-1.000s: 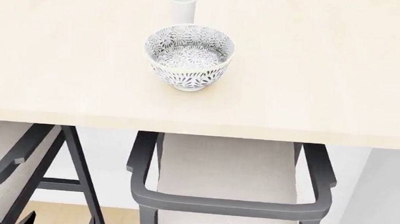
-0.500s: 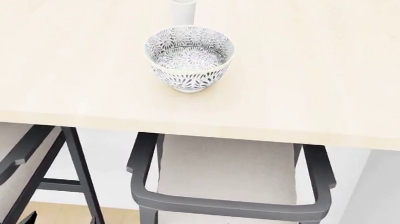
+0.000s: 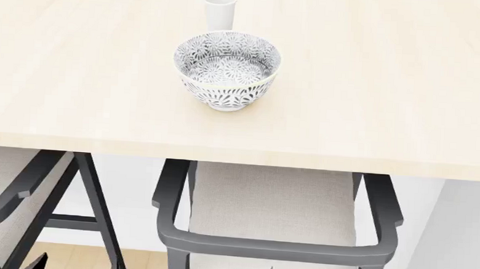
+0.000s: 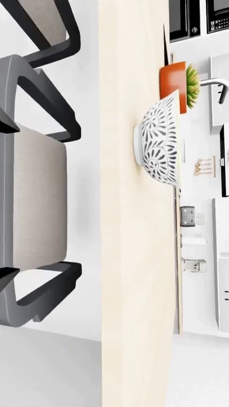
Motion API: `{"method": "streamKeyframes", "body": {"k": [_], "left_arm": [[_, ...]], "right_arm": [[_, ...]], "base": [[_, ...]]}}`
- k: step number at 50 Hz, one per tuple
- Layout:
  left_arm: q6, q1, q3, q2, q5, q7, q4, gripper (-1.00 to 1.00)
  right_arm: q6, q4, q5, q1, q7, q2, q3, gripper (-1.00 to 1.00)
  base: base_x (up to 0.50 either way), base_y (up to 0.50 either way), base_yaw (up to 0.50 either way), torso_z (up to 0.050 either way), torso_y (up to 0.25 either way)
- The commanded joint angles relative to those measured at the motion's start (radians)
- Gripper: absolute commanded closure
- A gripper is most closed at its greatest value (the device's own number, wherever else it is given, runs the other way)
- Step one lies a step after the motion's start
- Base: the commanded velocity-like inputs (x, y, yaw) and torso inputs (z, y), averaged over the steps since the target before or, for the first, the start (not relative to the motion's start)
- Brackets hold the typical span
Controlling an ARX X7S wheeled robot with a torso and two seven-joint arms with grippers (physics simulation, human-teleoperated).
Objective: Place the cup inside the bowl on the dining table and move the bowl to any counter.
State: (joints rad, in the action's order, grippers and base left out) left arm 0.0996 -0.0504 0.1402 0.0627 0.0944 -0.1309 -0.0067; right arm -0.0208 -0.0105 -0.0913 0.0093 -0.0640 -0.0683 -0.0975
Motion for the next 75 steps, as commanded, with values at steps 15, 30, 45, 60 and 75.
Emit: {"method": "streamKeyframes", "body": {"k": [15,30,45,60,75], "left_arm": [[0.82,-0.153,-0.064,0.111,0.194,-0.058,0.719,-1.0],[1.355,-0.576,-0.474,0.037,0.421,0.003,0.853,-1.0],[1.47,-0.662,-0.455,0.171,0.592,-0.173,0.801,-1.0],[1.439,-0.711,-0.387,0.208,0.719,-0.31,0.746,-1.0],[1.43,-0.7,-0.418,0.255,0.837,-0.367,0.736,-1.0]], "right_arm": [[0.71,-0.773,-0.089,0.109,-0.082,-0.124,0.122,-1.0],[1.486,-0.976,-0.349,0.672,-0.023,-0.279,0.408,-1.0],[1.543,-0.938,-0.392,0.725,-0.001,-0.318,0.463,-1.0],[1.527,-0.906,-0.422,0.728,0.012,-0.336,0.502,-1.0],[1.516,-0.893,-0.446,0.723,0.008,-0.335,0.505,-1.0]], "base": [[0.0,0.0,0.0,0.0,0.0],[0.0,0.0,0.0,0.006,0.0],[0.0,0.0,0.0,0.039,0.0],[0.21,0.17,0.0,0.0,0.0],[0.47,0.18,0.0,0.0,0.0]]}}
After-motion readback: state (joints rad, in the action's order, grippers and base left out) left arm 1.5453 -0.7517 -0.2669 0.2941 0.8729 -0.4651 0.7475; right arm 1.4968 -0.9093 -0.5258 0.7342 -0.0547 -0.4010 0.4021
